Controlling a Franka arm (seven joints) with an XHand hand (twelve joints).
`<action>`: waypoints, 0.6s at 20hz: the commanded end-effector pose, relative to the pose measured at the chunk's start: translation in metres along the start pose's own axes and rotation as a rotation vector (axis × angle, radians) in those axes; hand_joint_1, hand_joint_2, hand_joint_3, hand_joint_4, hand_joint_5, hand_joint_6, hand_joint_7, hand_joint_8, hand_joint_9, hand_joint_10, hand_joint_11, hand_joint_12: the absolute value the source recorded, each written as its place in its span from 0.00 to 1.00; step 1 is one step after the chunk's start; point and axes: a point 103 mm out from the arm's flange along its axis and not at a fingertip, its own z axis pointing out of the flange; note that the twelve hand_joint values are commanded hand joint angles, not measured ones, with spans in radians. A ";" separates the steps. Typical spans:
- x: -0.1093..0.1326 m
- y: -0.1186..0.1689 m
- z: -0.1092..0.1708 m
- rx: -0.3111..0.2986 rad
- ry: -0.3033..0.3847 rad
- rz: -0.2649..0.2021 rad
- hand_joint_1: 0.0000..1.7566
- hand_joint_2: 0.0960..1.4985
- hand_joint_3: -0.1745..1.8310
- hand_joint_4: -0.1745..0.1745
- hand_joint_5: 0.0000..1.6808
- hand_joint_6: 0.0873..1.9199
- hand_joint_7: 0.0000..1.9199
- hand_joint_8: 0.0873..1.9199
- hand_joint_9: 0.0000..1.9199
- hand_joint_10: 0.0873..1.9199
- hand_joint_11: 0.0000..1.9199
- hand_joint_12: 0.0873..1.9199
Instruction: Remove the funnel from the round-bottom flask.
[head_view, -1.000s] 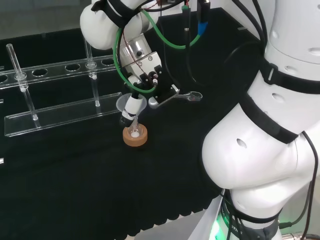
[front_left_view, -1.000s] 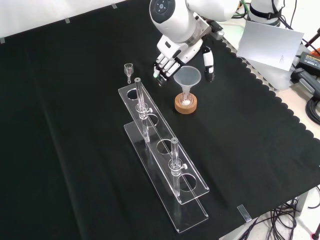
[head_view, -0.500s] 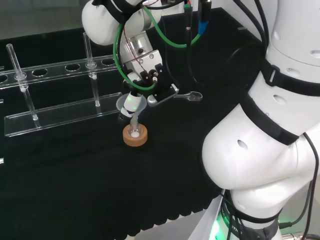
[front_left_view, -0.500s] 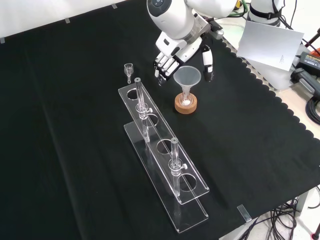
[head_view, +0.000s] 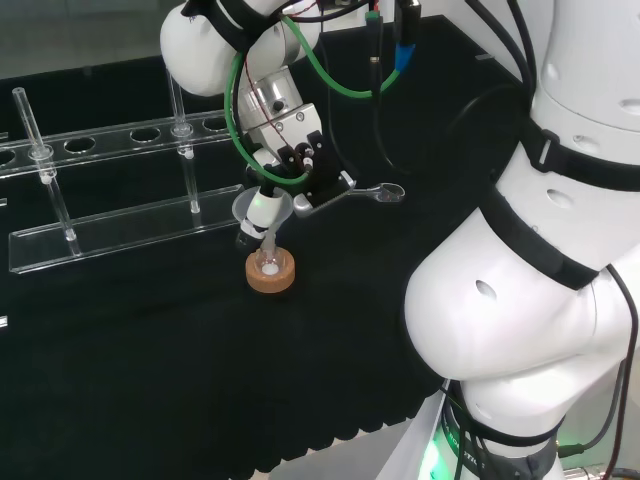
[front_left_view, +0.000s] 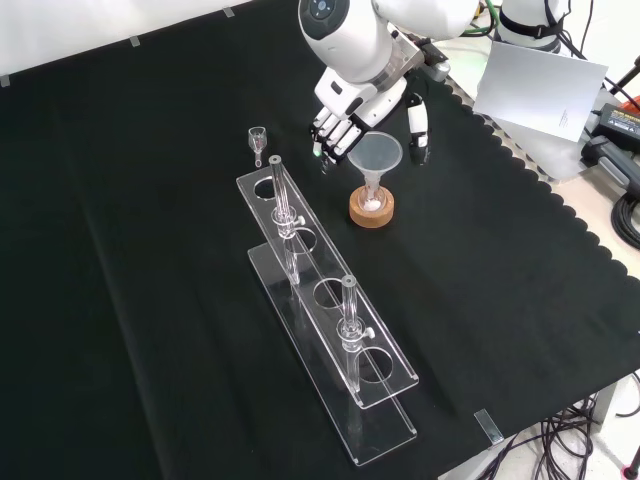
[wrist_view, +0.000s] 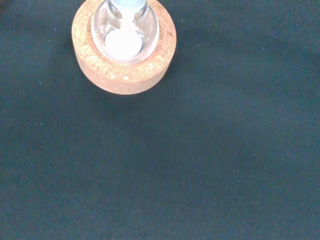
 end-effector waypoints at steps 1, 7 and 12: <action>-0.001 0.000 0.001 0.000 0.000 0.005 0.36 0.40 0.09 0.32 0.12 0.00 0.09 0.33 0.00 0.34 0.00 0.48; -0.001 0.001 -0.001 -0.016 0.000 0.013 0.38 0.41 0.10 0.38 0.19 0.00 0.18 0.30 0.00 0.41 0.00 0.50; -0.003 0.000 -0.003 -0.062 0.021 0.023 0.41 0.41 0.10 0.39 0.23 0.00 0.22 0.28 0.00 0.46 0.00 0.54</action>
